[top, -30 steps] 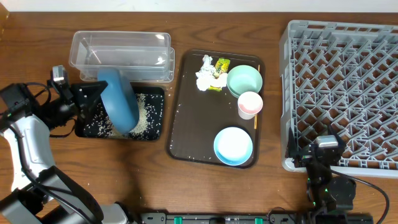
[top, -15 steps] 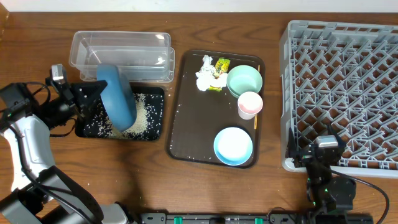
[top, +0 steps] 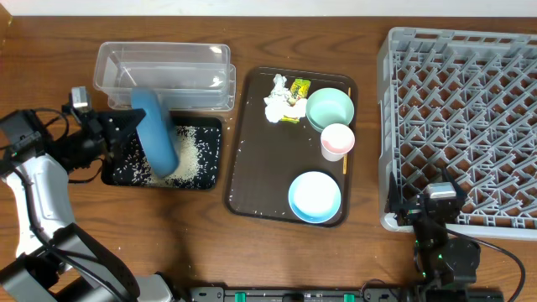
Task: Sort waste into correct bins and load items into the dishwasher rack
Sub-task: 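Carry the blue plate back and lower it onto the brown tray, then open the left gripper and lift away from the blue plate, then grasp the crumpled white tissue on the brown tray with the left gripper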
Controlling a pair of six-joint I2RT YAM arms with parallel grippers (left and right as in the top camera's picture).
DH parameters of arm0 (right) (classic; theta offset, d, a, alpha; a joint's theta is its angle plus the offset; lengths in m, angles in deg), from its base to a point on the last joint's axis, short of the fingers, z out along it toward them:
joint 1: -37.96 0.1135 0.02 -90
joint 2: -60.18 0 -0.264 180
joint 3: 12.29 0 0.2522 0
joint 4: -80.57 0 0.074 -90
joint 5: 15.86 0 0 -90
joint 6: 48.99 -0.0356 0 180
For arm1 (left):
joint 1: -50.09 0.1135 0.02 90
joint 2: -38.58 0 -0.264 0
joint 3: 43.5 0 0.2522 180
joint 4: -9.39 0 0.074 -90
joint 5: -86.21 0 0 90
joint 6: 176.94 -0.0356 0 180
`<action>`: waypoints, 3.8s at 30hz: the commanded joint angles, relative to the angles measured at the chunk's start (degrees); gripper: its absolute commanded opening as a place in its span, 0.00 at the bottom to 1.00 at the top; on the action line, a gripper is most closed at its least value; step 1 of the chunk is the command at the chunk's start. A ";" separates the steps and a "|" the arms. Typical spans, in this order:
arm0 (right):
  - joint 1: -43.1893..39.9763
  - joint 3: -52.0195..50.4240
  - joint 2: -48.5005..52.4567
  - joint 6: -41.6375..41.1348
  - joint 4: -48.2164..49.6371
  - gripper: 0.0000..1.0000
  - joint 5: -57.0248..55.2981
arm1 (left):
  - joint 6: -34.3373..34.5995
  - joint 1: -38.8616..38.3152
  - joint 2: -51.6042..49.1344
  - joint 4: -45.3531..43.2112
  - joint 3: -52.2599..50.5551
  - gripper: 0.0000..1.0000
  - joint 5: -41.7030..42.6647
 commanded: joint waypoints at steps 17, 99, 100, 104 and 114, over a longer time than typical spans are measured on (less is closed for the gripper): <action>0.52 -0.07 -0.39 -0.24 -0.26 0.99 -0.17 | 7.21 -31.54 21.97 -3.19 0.70 0.06 -40.57; 0.52 -0.07 -0.39 -0.24 -0.26 0.99 -0.17 | -0.24 -67.49 2.64 16.63 28.70 0.72 -74.93; 0.52 -0.07 -0.39 -0.24 -0.26 0.99 -0.17 | -3.10 -66.47 0.31 20.83 33.51 0.77 -74.38; 0.52 -0.07 -0.39 -0.26 -0.26 0.99 -0.17 | -5.81 -63.01 -6.12 21.51 43.47 0.82 -76.15; 0.52 -0.07 -0.39 -0.24 -0.26 0.99 -0.17 | 0.42 -58.10 -21.75 4.87 43.82 0.84 -76.30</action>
